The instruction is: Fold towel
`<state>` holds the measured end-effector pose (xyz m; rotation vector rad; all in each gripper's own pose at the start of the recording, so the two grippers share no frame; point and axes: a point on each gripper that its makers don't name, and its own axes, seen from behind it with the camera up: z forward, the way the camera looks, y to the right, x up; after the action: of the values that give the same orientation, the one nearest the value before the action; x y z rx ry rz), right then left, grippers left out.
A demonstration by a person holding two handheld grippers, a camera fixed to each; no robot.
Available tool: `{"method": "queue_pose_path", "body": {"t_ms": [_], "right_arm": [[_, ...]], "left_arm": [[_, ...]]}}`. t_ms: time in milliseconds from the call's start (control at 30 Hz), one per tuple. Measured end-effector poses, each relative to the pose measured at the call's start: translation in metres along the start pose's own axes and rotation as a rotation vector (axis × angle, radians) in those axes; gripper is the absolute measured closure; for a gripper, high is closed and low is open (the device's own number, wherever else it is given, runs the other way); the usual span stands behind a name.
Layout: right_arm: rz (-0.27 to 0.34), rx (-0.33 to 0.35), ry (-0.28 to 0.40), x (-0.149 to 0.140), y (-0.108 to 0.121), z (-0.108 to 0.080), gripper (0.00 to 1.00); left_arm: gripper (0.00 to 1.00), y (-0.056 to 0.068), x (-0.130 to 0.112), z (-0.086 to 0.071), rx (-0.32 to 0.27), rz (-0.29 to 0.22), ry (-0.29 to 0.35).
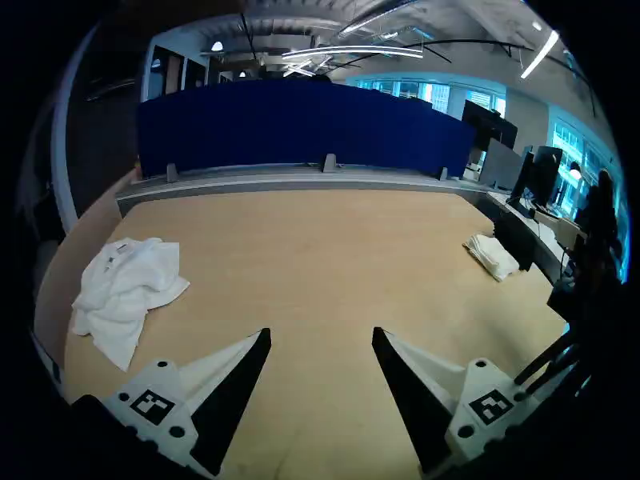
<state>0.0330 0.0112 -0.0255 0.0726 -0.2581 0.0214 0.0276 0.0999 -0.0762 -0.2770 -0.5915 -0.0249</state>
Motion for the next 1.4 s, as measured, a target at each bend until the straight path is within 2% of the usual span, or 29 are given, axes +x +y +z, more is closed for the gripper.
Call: {"method": "queue_pose_path", "body": {"t_ms": [100,300,567,800,1133,1400], "right_arm": [[0.013,-0.021,0.047,0.006,-0.003,-0.005,0.0],[0.051,-0.04,0.068,0.011,-0.006,-0.01,0.0],[0.041,-0.041,0.073,0.012,-0.016,-0.011,0.0],[0.008,-0.029,0.074,0.01,-0.031,-0.009,0.0],[0.0,-0.015,0.092,0.015,-0.039,-0.006,0.0],[-0.022,0.019,0.064,0.016,-0.051,0.0,0.0]], "left_arm": [[0.06,-0.006,0.007,-0.002,0.019,-0.006,0.03],[0.06,-0.015,0.018,-0.003,0.034,-0.023,0.077],[0.06,-0.028,0.059,-0.014,0.073,-0.025,0.255],[0.06,-0.041,0.086,-0.02,0.114,-0.01,0.367],[0.06,-0.051,0.099,-0.029,0.144,-0.005,0.498],[0.06,-0.053,0.095,-0.029,0.162,-0.016,0.53]]}}
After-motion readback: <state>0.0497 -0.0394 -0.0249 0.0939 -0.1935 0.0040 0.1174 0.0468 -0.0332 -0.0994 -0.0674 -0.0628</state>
